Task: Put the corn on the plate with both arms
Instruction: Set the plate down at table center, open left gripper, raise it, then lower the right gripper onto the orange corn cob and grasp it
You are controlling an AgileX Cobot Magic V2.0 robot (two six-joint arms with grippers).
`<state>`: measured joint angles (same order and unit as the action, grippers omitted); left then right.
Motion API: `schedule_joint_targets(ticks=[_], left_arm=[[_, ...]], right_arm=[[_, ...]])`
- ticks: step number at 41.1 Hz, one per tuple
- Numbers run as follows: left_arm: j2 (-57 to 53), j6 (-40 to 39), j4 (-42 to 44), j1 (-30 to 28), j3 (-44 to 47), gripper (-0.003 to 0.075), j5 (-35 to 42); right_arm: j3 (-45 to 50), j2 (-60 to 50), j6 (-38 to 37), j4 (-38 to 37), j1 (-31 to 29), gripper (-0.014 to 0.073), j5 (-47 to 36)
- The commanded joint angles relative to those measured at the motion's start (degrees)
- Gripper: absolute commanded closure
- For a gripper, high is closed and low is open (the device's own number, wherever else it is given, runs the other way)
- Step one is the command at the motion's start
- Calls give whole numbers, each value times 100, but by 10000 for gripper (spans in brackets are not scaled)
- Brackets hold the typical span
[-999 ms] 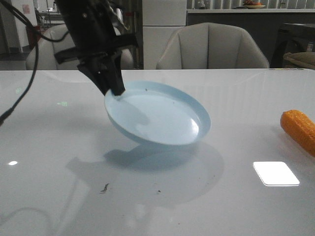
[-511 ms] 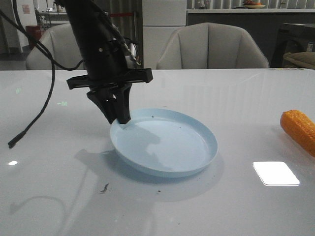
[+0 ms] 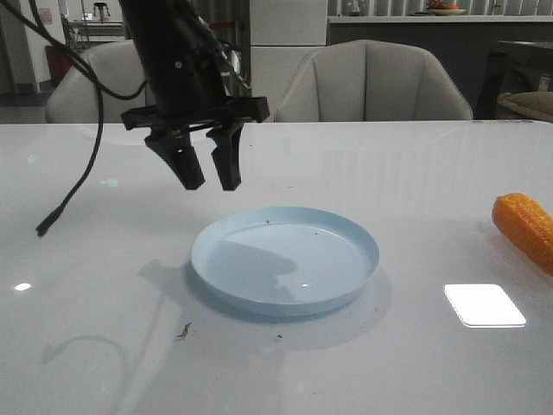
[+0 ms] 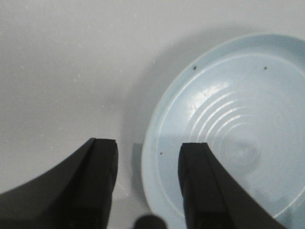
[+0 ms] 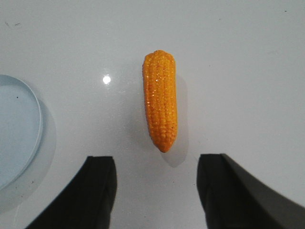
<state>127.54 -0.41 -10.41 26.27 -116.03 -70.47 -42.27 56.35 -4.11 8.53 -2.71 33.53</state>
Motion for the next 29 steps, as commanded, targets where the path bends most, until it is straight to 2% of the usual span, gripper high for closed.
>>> schedule_joint_targets(ticks=[1,7,12,19,25,29], left_arm=[[-590,-44,247,30,-544,356,-215],[-1056,-44,1156,30,-987,356,-215],[-1766,-194,1988,-9,-1020,356,-215],[-2971,-367,2164,-309,-1020,356,-215],[-3980,-367,2474,-921,-754,356,-215],[-4526,-367,2563,-1513,6,356,-182]], right_arm=[[-199,-52,21,-33,-11,106,-270],[-199,-52,21,-33,-11,106,-270],[-199,-52,21,-33,-11,106,-263],[-199,-52,21,-33,-11,106,-193],[-199,-52,21,-43,-11,106,-40],[-199,-52,21,-43,-11,106,61]])
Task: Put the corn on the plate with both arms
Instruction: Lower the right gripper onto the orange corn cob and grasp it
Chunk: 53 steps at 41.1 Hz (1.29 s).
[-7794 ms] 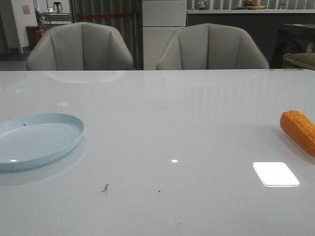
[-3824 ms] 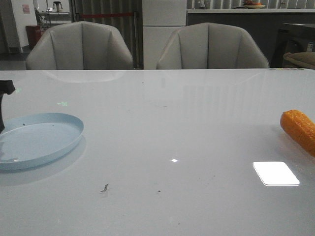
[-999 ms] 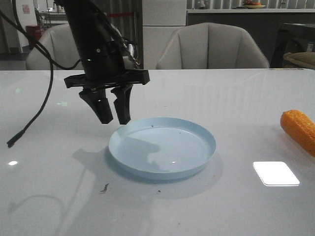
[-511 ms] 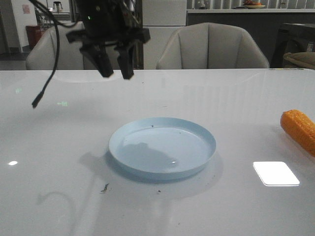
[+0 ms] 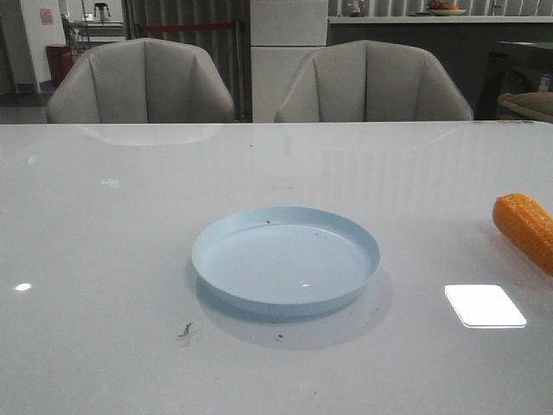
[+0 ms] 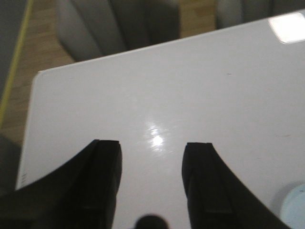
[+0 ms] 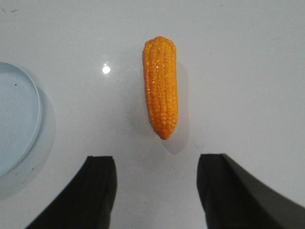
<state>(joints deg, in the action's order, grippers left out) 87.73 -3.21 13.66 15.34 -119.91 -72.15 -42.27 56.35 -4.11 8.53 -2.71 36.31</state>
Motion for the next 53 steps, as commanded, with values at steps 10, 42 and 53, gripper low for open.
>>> schedule_joint_targets(ticks=[10,42,53], left_arm=[[-1754,-260,-155,-1153,3551,356,1136],[-3312,-248,-1222,-1153,6442,356,2448],[-3312,-248,-1244,-1153,6442,356,2437]], right_arm=[[-326,-22,451,-43,-11,104,-396],[-2435,3923,749,-83,-11,-31,-555],[-2451,4595,749,-21,-9,-31,-746]])
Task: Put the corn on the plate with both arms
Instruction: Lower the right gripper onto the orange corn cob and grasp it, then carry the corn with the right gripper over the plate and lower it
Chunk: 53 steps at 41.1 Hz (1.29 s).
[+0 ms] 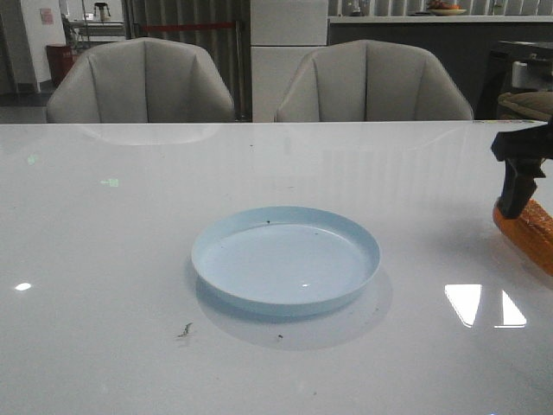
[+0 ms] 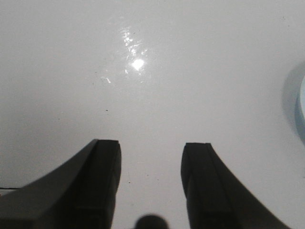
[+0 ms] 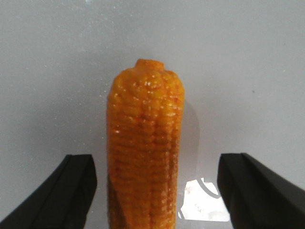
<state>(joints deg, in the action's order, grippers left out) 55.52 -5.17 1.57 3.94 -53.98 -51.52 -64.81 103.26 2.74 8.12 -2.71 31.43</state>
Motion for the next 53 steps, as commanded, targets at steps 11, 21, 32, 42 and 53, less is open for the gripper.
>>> schedule_joint_targets(ticks=[11,21,32,42,53], left_arm=[[-92,-52,-35,-13,-151,356,375],[-92,-52,-35,-13,-151,356,375],[-92,-52,-35,-13,-151,356,375],[-92,-52,-35,-13,-151,356,386],[-92,-52,-54,-13,-151,356,386]], right_arm=[[-218,55,70,19,122,85,-299],[-619,55,70,19,456,374,-283],[-1934,55,149,19,1116,379,467],[-2613,55,155,19,2024,379,898],[-2603,474,458,19,2965,379,1353]])
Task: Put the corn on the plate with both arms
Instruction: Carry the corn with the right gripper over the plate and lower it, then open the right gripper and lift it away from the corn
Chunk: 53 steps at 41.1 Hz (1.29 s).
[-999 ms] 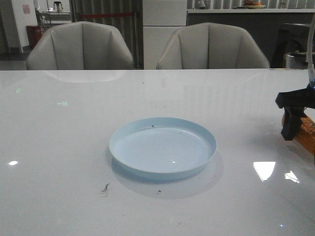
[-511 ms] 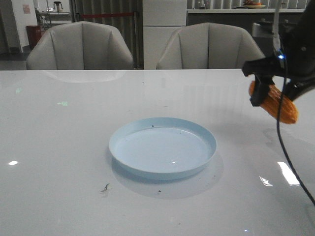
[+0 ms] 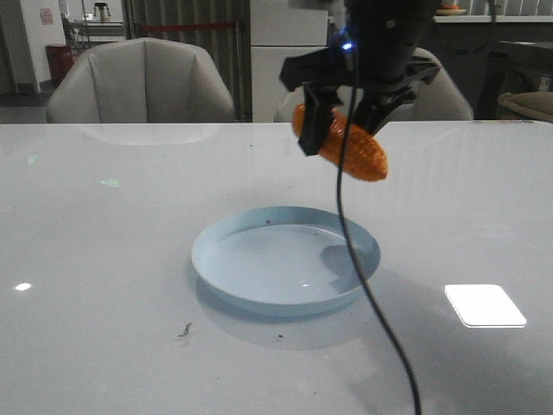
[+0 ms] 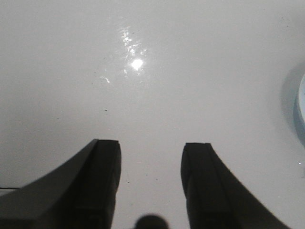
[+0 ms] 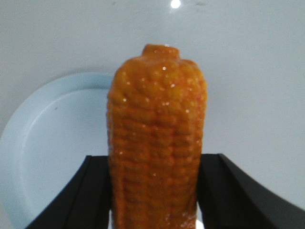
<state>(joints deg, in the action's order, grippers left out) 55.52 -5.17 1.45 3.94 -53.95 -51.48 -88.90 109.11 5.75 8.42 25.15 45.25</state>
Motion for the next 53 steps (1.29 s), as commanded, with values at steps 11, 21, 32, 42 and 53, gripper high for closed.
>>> schedule_joint_targets(ticks=[11,21,32,42,53], left_arm=[[-92,-52,-42,-13,-153,356,359],[-92,-52,-42,-13,-153,356,347],[-92,-52,-42,-13,-153,356,347],[-92,-52,-42,-13,-153,356,358],[-92,-52,41,-13,-153,356,358]], right_arm=[[-194,505,156,-10,552,373,15],[-247,639,150,-10,610,148,71],[-1002,639,104,53,610,11,749],[-2277,403,-18,38,419,11,1929],[-2661,-1123,-252,38,-422,12,1908]])
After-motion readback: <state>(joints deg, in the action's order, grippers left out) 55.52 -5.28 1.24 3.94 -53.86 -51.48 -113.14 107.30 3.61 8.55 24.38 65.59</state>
